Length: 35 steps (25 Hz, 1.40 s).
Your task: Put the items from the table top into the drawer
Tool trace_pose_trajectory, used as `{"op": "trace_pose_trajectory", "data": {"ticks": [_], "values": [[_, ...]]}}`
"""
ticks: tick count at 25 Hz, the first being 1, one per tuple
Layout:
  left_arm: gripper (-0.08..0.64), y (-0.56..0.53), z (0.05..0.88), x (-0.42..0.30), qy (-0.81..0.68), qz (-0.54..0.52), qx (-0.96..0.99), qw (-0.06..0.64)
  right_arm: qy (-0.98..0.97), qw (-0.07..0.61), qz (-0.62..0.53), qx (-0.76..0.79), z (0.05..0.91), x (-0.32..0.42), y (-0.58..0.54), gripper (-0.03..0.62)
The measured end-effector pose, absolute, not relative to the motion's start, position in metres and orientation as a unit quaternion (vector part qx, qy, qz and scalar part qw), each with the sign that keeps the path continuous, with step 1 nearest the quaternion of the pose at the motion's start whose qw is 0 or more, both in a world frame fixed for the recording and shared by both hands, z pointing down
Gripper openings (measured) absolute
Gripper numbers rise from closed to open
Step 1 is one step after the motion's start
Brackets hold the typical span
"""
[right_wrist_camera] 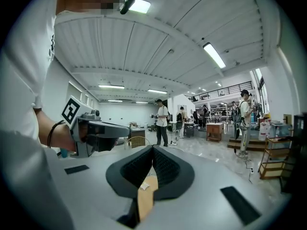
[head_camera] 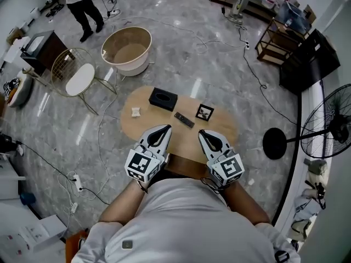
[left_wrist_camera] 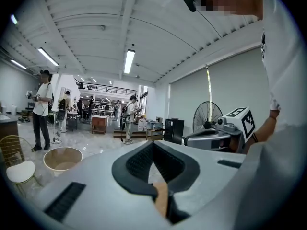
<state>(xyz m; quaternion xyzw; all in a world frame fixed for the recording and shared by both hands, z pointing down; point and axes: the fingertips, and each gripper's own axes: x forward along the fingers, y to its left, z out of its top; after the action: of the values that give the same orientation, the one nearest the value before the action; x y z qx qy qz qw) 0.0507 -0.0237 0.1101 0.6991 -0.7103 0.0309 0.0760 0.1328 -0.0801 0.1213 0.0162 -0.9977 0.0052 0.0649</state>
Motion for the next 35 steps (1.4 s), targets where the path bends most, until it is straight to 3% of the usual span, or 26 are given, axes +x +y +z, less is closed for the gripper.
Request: {"op": "trace_pose_trajectory", "data": {"ticks": [23, 35], "values": [[0.009, -0.113, 0.258, -0.089, -0.647, 0.052, 0.738, 0.185, -0.976, 0.204, 0.059, 0.047, 0.297, 0.004, -0.175, 0.026], [0.009, -0.149, 0.402, -0.112, -0.606, 0.086, 0.757, 0.23, -0.958, 0.275, 0.078, 0.034, 0.459, -0.029, -0.204, 0.131]]}}
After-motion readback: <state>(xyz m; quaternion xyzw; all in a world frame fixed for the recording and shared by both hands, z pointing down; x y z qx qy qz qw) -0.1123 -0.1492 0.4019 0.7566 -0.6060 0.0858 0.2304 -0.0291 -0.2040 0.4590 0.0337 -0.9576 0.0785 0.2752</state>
